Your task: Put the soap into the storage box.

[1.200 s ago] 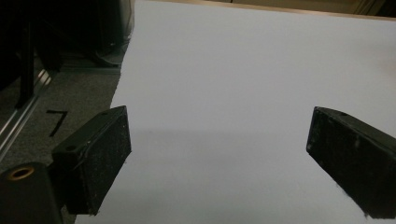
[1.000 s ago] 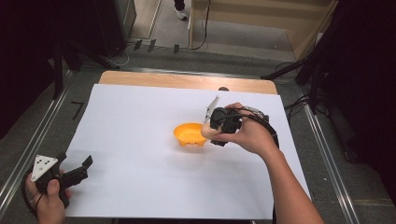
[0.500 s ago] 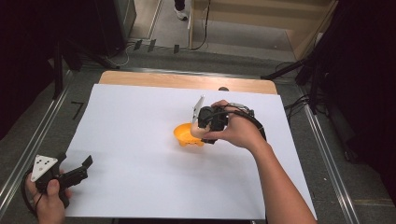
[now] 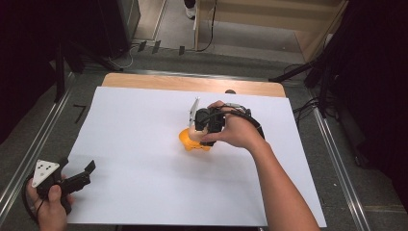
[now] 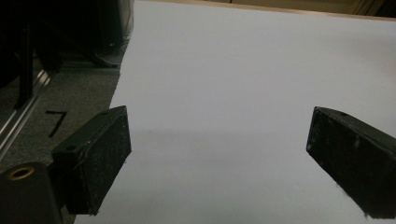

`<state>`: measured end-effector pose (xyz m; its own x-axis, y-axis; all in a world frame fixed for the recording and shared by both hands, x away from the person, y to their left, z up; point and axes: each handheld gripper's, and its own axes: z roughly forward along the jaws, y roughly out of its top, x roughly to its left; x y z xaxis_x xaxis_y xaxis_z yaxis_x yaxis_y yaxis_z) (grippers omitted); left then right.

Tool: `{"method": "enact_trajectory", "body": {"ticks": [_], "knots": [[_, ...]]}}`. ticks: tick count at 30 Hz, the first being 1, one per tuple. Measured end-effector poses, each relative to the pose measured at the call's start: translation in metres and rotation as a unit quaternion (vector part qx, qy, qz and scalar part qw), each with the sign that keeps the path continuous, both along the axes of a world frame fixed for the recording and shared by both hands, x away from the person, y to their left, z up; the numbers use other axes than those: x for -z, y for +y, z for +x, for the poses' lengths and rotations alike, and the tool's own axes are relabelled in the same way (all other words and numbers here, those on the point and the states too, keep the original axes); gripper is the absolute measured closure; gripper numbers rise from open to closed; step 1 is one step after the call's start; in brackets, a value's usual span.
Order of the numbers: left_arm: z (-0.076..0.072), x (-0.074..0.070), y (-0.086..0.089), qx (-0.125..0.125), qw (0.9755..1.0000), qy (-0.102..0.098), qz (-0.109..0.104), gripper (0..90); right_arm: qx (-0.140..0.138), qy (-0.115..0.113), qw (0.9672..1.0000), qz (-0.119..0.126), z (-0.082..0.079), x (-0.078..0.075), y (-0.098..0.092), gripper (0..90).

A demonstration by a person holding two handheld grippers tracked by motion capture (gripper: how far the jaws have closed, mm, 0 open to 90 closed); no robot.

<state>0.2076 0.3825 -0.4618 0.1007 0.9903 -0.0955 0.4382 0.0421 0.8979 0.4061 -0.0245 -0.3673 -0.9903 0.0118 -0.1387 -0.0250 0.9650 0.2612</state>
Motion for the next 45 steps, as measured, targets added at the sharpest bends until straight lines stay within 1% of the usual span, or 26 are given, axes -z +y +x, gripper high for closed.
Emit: {"method": "enact_trajectory", "body": {"ticks": [5,7,9,10,12,14,15,18,19,21,25,27,28,32,34,37,38,40,43,44,45], "knots": [[0.0,0.0,0.0,0.0,1.0,0.0,0.0,7.2,-0.011,0.004,0.9999,-0.004,0.003,0.003,0.008,32.6],[0.0,0.0,0.0,0.0,1.0,0.0,0.0,7.2,-0.009,0.005,0.9999,-0.007,0.004,0.004,0.01,32.7],[0.0,0.0,0.0,0.0,1.0,0.001,0.0,7.2,-0.006,0.011,0.9999,-0.01,0.004,0.004,0.012,32.6],[0.0,0.0,0.0,0.0,1.0,0.0,0.0,7.2,-0.012,0.01,0.9998,-0.008,0.005,0.005,0.013,32.6],[0.0,0.0,0.0,0.0,1.0,0.0,-0.001,7.2,-0.015,0.013,0.9997,-0.011,0.006,0.006,0.015,32.6],[0.0,0.0,0.0,0.0,1.0,0.0,-0.002,7.2,-0.017,0.014,0.9996,-0.019,0.006,0.008,0.017,32.6],[0.0,0.0,0.001,0.0,1.0,0.0,-0.002,7.2,-0.011,0.017,0.9995,-0.024,0.006,0.008,0.018,32.6],[0.0,0.0,0.0,-0.001,1.0,-0.001,-0.002,7.2,-0.012,0.025,0.9993,-0.026,0.007,0.011,0.019,32.6],[0.0,0.0,0.0,0.0,1.0,0.0,-0.002,7.2,-0.016,0.025,0.9992,-0.025,0.008,0.012,0.02,32.5],[0.0,0.0,0.0,0.0,1.0,0.0,-0.002,7.2,-0.011,0.025,0.9992,-0.029,0.009,0.013,0.02,32.5],[0.0,0.0,0.0,-0.001,1.0,0.0,-0.002,7.2,-0.008,0.027,0.9993,-0.026,0.011,0.014,0.019,32.5],[0.0,0.0,0.0,0.0,1.0,0.0,-0.002,7.2,-0.009,0.031,0.999,-0.03,0.012,0.015,0.018,32.5],[0.0,0.0,0.0,0.0,1.0,0.0,-0.001,7.2,-0.005,0.034,0.9989,-0.033,0.011,0.015,0.017,32.5],[0.0,0.0,0.0,-0.001,1.0,0.0,-0.002,7.2,-0.005,0.037,0.9985,-0.041,0.011,0.018,0.016,32.1],[0.0,0.0,0.0,-0.001,1.0,0.0,-0.002,7.2,0.003,0.043,0.9981,-0.044,0.011,0.018,0.015,31.0],[0.0,0.0,0.001,-0.001,1.0,0.0,-0.002,7.2,0.017,0.037,0.9988,-0.028,0.013,0.011,0.013,30.6],[0.0,0.0,0.0,-0.001,1.0,-0.001,-0.003,7.2,0.021,0.039,0.9988,-0.023,0.013,0.01,0.012,30.3],[0.0,0.0,0.0,-0.001,1.0,-0.001,-0.002,7.2,0.023,0.04,0.9987,-0.02,0.012,0.008,0.01,28.9],[0.0,0.0,0.0,0.0,1.0,-0.001,-0.002,7.2,0.028,0.033,0.9988,-0.021,0.01,0.005,0.006,26.2],[0.0,0.0,0.0,0.0,1.0,0.0,-0.001,7.2,0.037,0.034,0.9986,-0.018,0.009,0.003,0.003,25.1],[0.0,0.0,0.0,0.0,1.0,0.0,-0.001,7.2,0.036,0.033,0.9987,-0.013,0.01,0.002,0.001,24.2]]}}
